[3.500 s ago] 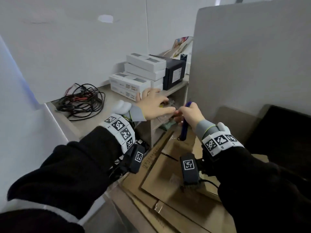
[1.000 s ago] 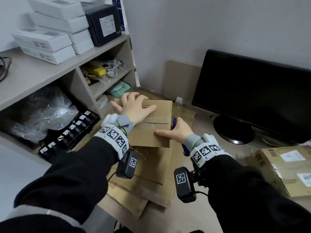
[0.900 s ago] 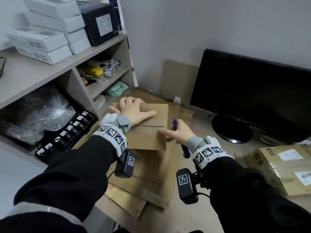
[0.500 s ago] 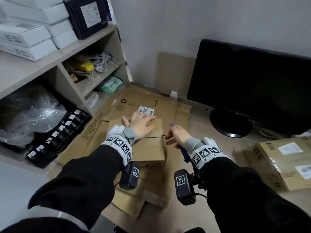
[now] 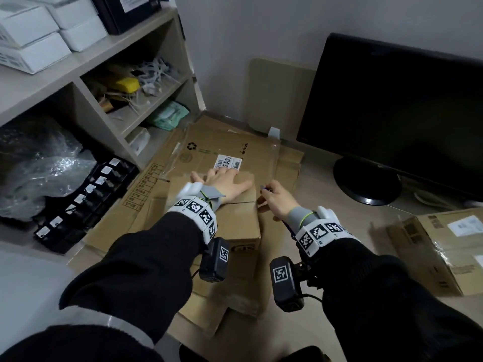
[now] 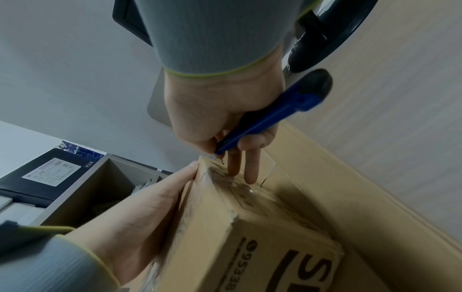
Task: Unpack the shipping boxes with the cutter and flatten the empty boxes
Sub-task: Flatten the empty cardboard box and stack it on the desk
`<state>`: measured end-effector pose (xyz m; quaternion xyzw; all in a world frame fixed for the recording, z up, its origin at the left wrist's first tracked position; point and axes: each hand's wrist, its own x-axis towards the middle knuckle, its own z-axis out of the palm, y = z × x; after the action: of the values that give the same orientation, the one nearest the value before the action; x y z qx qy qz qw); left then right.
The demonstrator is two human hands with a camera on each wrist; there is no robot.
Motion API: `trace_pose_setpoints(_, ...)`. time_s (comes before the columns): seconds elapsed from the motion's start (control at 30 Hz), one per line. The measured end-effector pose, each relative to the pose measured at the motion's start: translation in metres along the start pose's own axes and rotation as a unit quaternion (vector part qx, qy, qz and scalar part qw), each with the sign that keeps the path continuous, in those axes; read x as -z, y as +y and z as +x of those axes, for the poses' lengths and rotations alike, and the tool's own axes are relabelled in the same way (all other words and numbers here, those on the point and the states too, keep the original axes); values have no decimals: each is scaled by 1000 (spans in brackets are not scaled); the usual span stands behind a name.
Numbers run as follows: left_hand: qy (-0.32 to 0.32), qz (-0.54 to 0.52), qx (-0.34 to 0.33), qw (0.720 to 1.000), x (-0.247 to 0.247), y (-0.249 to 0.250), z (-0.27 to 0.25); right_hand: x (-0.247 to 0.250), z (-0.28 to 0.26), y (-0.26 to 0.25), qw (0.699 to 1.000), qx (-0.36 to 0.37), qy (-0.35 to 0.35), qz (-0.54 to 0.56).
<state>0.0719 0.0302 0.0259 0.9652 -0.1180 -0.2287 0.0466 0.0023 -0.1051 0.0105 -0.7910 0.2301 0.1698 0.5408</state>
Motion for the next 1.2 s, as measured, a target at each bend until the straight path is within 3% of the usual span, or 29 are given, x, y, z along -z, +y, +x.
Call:
trace_pose_setpoints(0.5,-40,-9,23,999,9,3,7,0,3,8,999,29,-2,28)
trace_pose_setpoints(0.67,-64,-37,69,995,8,17,10,2,-1,9,999,25,-24,37)
trace_pose_setpoints(1.2,-82,11,91,992,5,20,10,19,-12,9,995,20,-93,-10)
